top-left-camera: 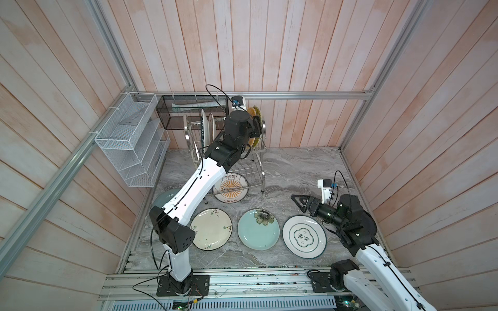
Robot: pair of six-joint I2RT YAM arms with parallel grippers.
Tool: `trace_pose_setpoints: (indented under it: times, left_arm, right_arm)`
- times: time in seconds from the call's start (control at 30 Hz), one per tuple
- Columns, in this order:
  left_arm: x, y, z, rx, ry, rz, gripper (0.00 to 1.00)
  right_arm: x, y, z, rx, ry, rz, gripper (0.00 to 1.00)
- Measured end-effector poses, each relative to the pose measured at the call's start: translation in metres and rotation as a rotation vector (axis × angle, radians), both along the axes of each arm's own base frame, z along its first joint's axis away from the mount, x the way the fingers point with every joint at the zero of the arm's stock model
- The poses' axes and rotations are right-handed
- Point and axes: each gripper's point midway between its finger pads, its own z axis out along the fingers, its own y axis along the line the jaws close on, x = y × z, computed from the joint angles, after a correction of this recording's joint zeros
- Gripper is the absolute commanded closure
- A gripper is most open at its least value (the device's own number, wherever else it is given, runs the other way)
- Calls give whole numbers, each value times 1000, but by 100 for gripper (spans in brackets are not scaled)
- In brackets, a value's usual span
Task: Load plates into a dish rack
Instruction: Place the plate on the dish rack.
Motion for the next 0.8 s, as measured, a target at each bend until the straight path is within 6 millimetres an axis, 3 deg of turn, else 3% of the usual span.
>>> trace_pose_setpoints:
  times: [0.23,0.47,0.7,0.8]
  left_arm:
    - [-17,12,28,-34,-45,-23,29]
    - [-48,15,38,-34,-64,-121,21]
    - [-118,24,25,14,-80,-316,0]
    - [-157,28,23,21,-112,-425,0]
  right_arm:
    - [2,-2,3,-5,0,-15,2]
    - [5,-7,14,-37,-22,-43,2]
    - [9,-14,17,-93,-39,-81,2]
    - [13,-17,11,-116,-20,-97,2]
